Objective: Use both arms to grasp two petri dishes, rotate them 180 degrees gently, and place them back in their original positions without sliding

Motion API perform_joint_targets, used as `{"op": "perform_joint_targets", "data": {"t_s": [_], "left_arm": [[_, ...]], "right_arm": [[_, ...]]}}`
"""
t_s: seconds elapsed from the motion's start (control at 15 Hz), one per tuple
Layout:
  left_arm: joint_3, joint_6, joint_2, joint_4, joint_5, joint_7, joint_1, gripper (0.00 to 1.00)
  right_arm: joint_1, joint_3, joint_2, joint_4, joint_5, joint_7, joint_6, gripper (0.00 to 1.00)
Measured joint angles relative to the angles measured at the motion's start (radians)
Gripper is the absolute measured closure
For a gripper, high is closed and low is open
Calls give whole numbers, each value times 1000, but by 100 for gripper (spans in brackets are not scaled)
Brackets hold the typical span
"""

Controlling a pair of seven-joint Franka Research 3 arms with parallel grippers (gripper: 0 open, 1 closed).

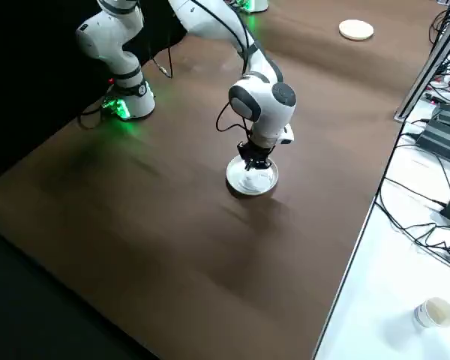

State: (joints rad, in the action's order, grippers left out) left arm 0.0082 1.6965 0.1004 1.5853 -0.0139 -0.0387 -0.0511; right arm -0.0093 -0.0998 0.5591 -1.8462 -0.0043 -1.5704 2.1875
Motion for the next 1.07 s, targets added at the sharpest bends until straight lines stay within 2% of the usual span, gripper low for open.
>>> {"op": "perform_joint_targets", "data": {"t_s": [0.07, 0.2, 0.27, 0.53, 0.73, 0.87, 1.07], "left_arm": [[2, -21, 9, -16, 0, -1, 0, 0], [5, -57, 28, -44, 0, -1, 0, 0], [5, -95, 40, -64, 1, 4, 0, 0], [7, -159, 41, -88, 7, 59, 0, 0], [9, -111, 28, -40, 11, 68, 13, 0], [10, -67, 19, 3, 14, 65, 25, 0], [10, -41, 21, 35, 15, 65, 26, 0]], "right_arm": [[-1, -1, 0, -1, 0, 0, -1, 94], [-3, -2, 0, -2, 0, 0, -5, 81], [-4, -2, 0, -1, 0, -1, -19, 63], [-5, -3, -4, 32, 0, -6, -82, 26], [-5, -3, -13, 166, 1, 0, -220, 1], [-7, -4, -26, 286, 24, 67, -305, 0], [-16, -4, -39, 407, 145, 212, -373, 0]]}}
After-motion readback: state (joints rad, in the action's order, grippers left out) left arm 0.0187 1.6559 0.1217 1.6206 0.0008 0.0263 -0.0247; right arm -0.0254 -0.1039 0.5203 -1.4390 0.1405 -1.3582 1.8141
